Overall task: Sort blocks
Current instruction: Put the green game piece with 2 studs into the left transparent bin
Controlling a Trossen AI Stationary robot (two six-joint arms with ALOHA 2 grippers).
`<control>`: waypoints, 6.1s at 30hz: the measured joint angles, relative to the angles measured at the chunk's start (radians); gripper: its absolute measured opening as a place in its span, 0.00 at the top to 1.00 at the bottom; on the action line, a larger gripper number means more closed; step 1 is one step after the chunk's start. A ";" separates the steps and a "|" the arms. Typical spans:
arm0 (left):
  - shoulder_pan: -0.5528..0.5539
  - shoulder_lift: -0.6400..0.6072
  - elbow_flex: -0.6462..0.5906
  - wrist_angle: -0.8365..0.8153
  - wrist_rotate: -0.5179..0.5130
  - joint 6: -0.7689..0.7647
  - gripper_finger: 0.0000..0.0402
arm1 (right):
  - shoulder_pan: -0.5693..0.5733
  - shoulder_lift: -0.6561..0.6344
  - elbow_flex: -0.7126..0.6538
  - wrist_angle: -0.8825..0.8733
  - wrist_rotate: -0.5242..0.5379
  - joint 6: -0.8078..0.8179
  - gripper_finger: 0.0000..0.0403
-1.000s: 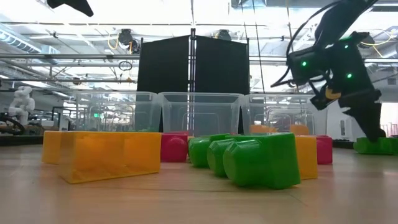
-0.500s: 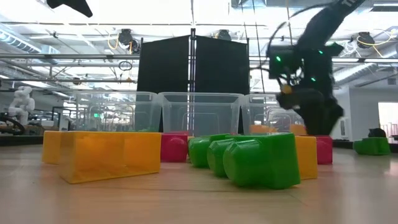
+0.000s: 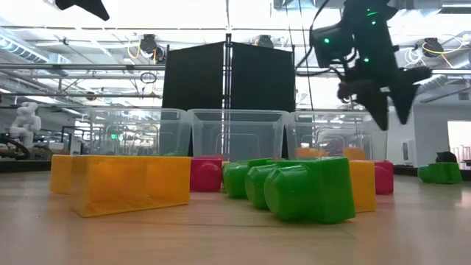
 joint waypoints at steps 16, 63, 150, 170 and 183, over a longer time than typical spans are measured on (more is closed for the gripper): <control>0.000 0.000 0.000 -0.067 0.000 0.001 1.00 | 0.149 0.000 -0.218 0.069 -0.030 0.526 0.44; 0.000 0.000 0.000 -0.068 -0.011 0.132 1.00 | 0.154 0.003 -0.250 1.119 -0.042 -0.004 0.44; 0.000 0.002 0.000 -0.068 -0.027 0.044 1.00 | 0.024 0.306 0.466 1.060 -0.025 -1.121 0.71; 0.000 0.002 0.000 -0.068 -0.027 0.044 1.00 | -0.027 0.984 1.266 1.123 -0.033 -1.157 0.71; 0.000 0.002 0.000 -0.068 -0.027 0.044 1.00 | -0.035 1.036 1.266 1.093 -0.015 -1.143 0.52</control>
